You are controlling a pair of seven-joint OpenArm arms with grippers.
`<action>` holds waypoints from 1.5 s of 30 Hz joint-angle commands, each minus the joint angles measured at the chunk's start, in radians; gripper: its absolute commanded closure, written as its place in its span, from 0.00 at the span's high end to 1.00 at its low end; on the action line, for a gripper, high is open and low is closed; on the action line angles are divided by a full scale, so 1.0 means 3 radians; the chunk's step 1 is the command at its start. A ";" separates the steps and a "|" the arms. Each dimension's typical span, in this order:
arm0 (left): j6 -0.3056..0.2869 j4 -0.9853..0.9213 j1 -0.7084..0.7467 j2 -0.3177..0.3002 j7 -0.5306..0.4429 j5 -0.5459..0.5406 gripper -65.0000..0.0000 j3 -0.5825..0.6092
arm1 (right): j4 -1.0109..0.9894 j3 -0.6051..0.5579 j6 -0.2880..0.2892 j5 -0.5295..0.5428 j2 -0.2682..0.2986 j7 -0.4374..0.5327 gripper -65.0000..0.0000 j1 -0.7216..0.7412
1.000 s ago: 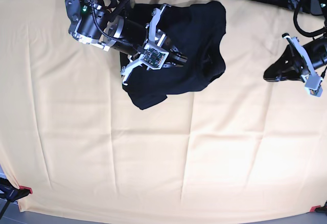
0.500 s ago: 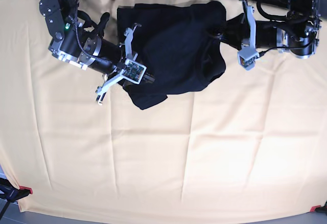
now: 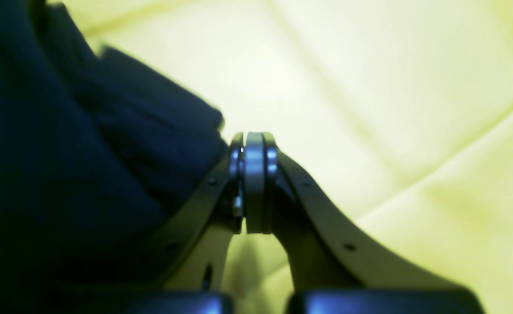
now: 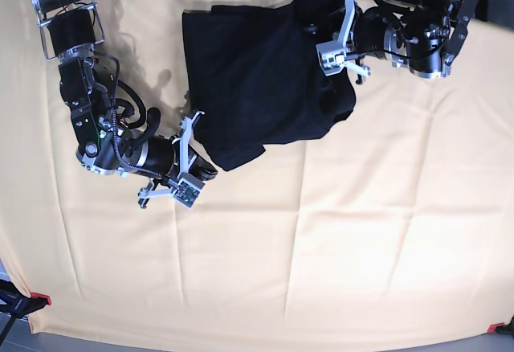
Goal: Fold the T-shirt properly
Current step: 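Move both grippers to opposite sides of the folded bundle, then grasp the bundle's sides with both grippers and fold it over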
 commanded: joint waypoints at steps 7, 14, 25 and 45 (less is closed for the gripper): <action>-0.0017 -0.0065 -0.0240 -0.0038 -0.0262 0.0067 0.00 -0.0018 | -0.0039 0.0019 0.0015 0.0623 0.0031 -0.0342 0.00 0.0121; -0.0017 -0.0498 -0.0420 -0.0038 -0.0327 0.0057 0.00 0.0351 | -0.0038 0.0019 0.0015 0.0732 0.0031 -0.0402 0.00 0.0084; -0.0017 -0.1053 -0.1190 -0.0064 -0.0520 0.0636 0.00 0.1331 | -0.0015 0.0020 0.0015 0.1560 0.0134 -0.1300 0.00 0.0076; -0.0017 -0.2187 -0.2721 0.0415 -0.2035 0.1466 0.00 0.1834 | 0.0533 0.0029 0.0015 0.1793 0.0446 -0.1356 0.00 -0.0762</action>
